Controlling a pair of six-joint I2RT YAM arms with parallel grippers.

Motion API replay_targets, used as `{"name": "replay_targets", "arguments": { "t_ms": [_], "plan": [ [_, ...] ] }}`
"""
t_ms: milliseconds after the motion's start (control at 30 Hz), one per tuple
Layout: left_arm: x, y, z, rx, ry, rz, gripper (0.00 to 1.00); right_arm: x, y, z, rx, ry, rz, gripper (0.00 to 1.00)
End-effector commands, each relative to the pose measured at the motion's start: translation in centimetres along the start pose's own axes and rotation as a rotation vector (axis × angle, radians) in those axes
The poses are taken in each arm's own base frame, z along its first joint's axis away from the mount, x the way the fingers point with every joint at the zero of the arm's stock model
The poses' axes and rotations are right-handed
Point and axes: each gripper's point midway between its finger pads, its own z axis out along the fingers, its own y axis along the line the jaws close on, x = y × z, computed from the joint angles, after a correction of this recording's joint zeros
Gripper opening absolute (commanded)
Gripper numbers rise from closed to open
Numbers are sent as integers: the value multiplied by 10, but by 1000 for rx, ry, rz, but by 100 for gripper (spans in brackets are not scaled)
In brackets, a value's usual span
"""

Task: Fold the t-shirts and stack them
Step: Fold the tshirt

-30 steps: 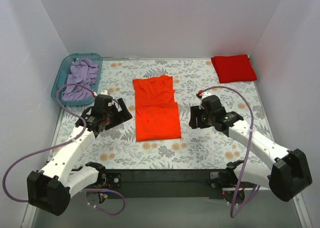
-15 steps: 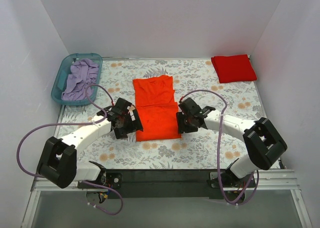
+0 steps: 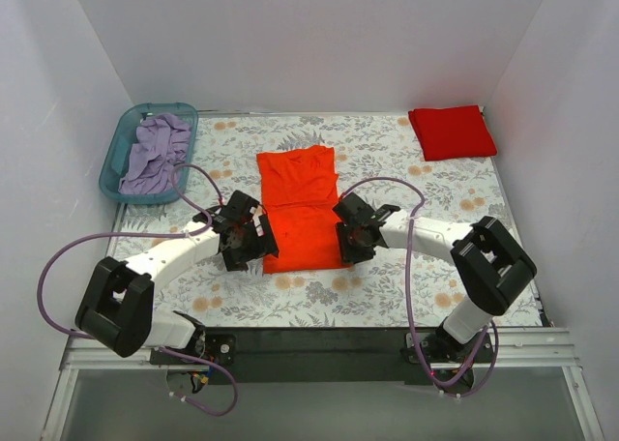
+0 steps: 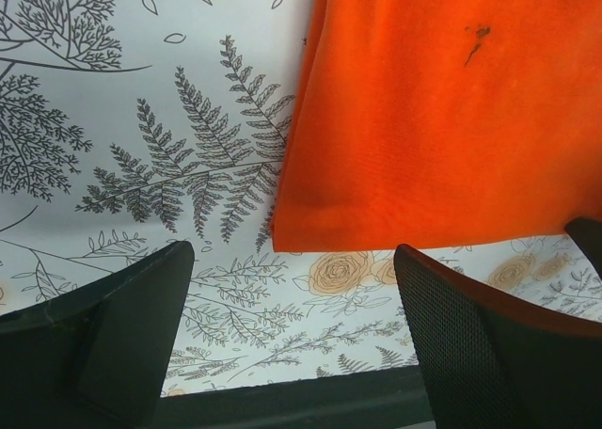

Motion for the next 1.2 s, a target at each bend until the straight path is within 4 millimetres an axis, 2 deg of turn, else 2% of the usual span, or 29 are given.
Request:
{"name": "replay_targets", "arguments": {
  "t_ms": [0,133,333,433,467,500,667,733,900,933,1033,1167],
  "plan": [
    [-8,-2,-4,-12,-38,1,87,10,0,2,51,44,10,42],
    [-6,1,-3,-27,-35,5,87,23,-5,6,100,91,14,39],
    [-3,2,-3,-35,-27,11,87,40,-14,16,133,148,27,28],
    [-2,1,-4,-42,-18,15,87,44,-15,20,140,166,26,18],
    [0,2,-3,-46,-13,20,86,46,-16,23,144,178,25,5],
    [0,1,-3,-45,-12,20,86,48,-17,24,147,188,25,1],
    [3,-2,-1,-55,13,31,84,49,-16,26,140,189,21,1],
    [5,-4,0,-50,21,31,81,50,-16,26,137,191,20,1],
    [9,-7,5,-60,35,42,65,50,-15,26,124,189,15,1],
    [9,-7,5,-66,35,42,57,50,-14,27,121,190,17,1],
    [5,-7,6,-77,18,39,44,50,-14,27,118,192,13,1],
    [3,-10,10,-79,8,42,41,50,-14,27,116,192,13,1]
  ]
}}
